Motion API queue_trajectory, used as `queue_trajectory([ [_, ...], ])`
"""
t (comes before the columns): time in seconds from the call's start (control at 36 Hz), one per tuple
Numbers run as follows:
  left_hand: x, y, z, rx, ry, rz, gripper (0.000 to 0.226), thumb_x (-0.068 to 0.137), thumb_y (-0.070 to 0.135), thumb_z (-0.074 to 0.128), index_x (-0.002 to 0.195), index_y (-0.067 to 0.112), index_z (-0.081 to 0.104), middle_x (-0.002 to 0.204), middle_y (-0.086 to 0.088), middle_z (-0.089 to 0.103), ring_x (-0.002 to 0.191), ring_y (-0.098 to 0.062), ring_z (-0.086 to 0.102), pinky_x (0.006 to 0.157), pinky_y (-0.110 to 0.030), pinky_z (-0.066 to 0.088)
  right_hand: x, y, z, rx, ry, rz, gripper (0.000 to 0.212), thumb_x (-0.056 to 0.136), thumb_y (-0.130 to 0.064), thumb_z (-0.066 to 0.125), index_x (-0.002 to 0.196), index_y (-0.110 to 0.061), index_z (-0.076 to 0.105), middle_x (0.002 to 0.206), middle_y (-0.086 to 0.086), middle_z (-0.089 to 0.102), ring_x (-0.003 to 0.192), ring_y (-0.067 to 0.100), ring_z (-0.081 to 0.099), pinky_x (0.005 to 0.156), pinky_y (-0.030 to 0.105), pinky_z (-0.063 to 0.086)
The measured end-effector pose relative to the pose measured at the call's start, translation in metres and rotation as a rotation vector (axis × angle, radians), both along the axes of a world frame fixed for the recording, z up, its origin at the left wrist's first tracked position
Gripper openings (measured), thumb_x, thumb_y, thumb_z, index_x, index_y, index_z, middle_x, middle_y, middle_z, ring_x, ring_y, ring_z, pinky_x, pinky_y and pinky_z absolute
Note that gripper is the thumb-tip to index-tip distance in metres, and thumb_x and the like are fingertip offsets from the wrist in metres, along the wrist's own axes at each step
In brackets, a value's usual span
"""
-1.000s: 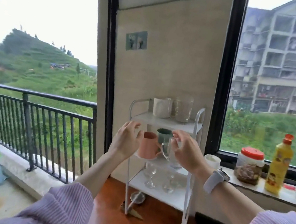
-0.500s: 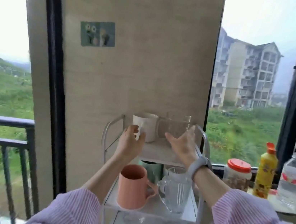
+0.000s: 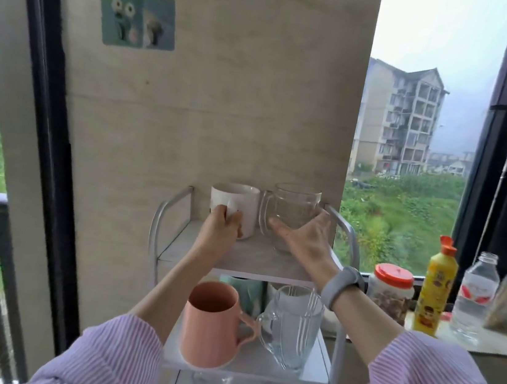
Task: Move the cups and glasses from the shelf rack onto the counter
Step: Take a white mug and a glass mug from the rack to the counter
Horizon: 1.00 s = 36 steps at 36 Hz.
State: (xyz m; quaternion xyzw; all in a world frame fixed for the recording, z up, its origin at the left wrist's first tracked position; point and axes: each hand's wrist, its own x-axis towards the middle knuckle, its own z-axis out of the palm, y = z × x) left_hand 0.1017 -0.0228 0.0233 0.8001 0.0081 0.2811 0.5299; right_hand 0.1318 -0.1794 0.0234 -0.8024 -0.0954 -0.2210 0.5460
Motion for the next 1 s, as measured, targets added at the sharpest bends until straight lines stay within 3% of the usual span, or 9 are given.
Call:
queue_trajectory([
  [0.08,-0.001,-0.001,0.001,-0.018,0.004,-0.023,0.02,0.098,0.024,0.037,0.092,0.007,0.045,0.073,-0.001,0.051,0.065,-0.012,0.046,0.056,-0.022,0.034,0.0,0.002,0.001,0.038,0.052,0.083,0.096,0.07,-0.043,0.074,0.137,-0.007,0.015,0.136,0.011,0.041,0.121,0.024,0.045,0.091,0.022,0.032],
  [0.19,-0.004,0.002,0.0,-0.029,-0.069,-0.007,0.022,0.099,0.025,0.033,0.09,0.007,0.043,0.073,-0.003,0.046,0.065,-0.015,0.041,0.058,-0.029,0.034,-0.004,0.006,0.001,0.082,0.021,0.095,0.084,0.069,-0.039,0.075,0.129,-0.008,0.024,0.127,0.01,0.049,0.109,0.02,0.049,0.086,0.023,0.037],
  [0.31,-0.013,0.002,-0.003,-0.031,-0.171,0.026,0.024,0.099,0.023,0.033,0.082,0.007,0.04,0.068,0.0,0.044,0.061,-0.015,0.038,0.055,-0.028,0.032,-0.014,0.007,-0.004,0.073,-0.074,0.087,0.081,0.068,-0.037,0.075,0.128,-0.009,0.028,0.124,0.009,0.051,0.113,0.022,0.052,0.085,0.021,0.039],
  [0.44,-0.034,0.004,-0.001,-0.019,-0.323,0.033,0.027,0.099,0.024,0.032,0.078,0.008,0.037,0.064,0.001,0.04,0.057,-0.013,0.035,0.051,-0.022,0.031,-0.039,0.002,0.0,0.109,-0.177,0.122,0.068,0.067,-0.031,0.076,0.118,-0.016,0.034,0.115,0.005,0.055,0.102,0.018,0.058,0.063,0.002,0.044],
  [0.58,-0.06,-0.004,0.014,0.011,-0.467,-0.009,0.028,0.099,0.021,0.035,0.071,0.02,0.036,0.062,0.005,0.04,0.054,-0.004,0.037,0.047,-0.012,0.032,-0.073,-0.017,0.014,0.137,-0.27,0.174,0.063,0.07,-0.028,0.076,0.119,-0.015,0.037,0.104,-0.001,0.063,0.091,0.011,0.064,0.078,0.026,0.053],
  [0.75,-0.098,-0.044,0.017,0.048,-0.55,-0.102,0.02,0.091,0.035,0.035,0.074,0.025,0.038,0.061,0.008,0.043,0.052,0.0,0.041,0.048,-0.011,0.033,-0.118,-0.067,0.019,0.112,-0.339,0.169,0.052,0.073,-0.03,0.075,0.111,-0.025,0.039,0.104,-0.004,0.063,0.093,0.007,0.064,0.074,0.008,0.049],
  [0.81,-0.111,-0.067,0.013,0.057,-0.558,-0.143,0.019,0.091,0.036,0.035,0.075,0.026,0.038,0.061,0.01,0.044,0.052,0.0,0.041,0.048,-0.013,0.033,-0.136,-0.092,0.016,0.107,-0.347,0.138,0.054,0.07,-0.037,0.074,0.11,-0.027,0.039,0.107,-0.004,0.061,0.1,0.009,0.061,0.082,0.013,0.049],
  [0.92,-0.136,-0.122,-0.001,0.046,-0.526,-0.244,0.017,0.09,0.038,0.036,0.078,0.028,0.041,0.066,0.01,0.047,0.055,-0.001,0.043,0.05,-0.014,0.036,-0.175,-0.152,0.002,0.072,-0.309,0.08,0.08,0.065,-0.05,0.071,0.127,-0.015,0.033,0.127,0.01,0.053,0.12,0.024,0.051,0.105,0.044,0.04],
  [1.0,-0.153,-0.176,-0.016,0.056,-0.488,-0.341,0.016,0.091,0.036,0.036,0.077,0.029,0.039,0.066,0.008,0.045,0.054,-0.001,0.041,0.05,-0.017,0.034,-0.211,-0.205,-0.015,0.092,-0.292,-0.011,0.073,0.064,-0.05,0.073,0.121,-0.02,0.038,0.118,0.002,0.059,0.111,0.014,0.057,0.101,0.035,0.044],
])
